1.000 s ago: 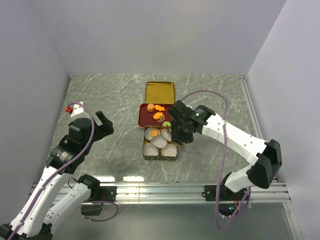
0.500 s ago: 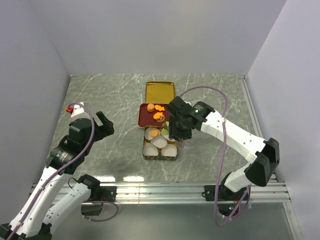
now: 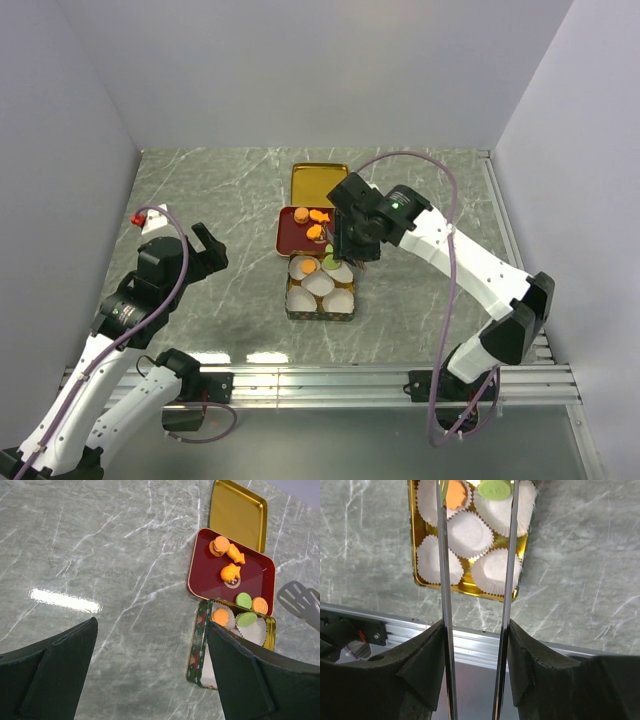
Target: Pack the cookies
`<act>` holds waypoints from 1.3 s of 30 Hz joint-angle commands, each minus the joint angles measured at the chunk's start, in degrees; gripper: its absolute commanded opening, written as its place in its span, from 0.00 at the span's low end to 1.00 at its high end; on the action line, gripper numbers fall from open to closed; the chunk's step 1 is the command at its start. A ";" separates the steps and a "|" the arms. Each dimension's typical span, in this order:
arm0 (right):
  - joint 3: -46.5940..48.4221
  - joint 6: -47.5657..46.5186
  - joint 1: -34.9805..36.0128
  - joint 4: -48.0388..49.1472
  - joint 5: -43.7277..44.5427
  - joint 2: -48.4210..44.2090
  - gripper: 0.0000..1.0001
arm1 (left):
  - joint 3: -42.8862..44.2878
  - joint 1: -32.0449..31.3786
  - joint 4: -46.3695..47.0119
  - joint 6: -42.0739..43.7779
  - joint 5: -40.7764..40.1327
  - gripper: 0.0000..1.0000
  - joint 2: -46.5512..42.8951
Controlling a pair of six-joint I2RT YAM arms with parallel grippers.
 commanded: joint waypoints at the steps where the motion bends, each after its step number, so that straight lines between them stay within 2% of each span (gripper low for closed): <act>1: 4.32 -2.35 -0.81 -0.97 1.57 2.58 0.55 | -0.06 -0.25 0.80 -0.87 -1.23 0.97 -0.78; 10: 17.14 -5.26 -2.22 -2.98 0.16 14.78 0.56 | 0.12 -0.25 0.89 -0.61 -0.79 0.97 0.45; 22: 26.99 -5.61 -3.80 -4.48 -3.88 27.10 0.59 | 0.12 -0.25 1.33 0.10 -0.17 0.97 1.76; 39: 28.06 -5.79 -5.03 -6.24 -6.08 32.55 0.60 | 0.03 -0.17 1.68 0.45 0.00 0.97 1.32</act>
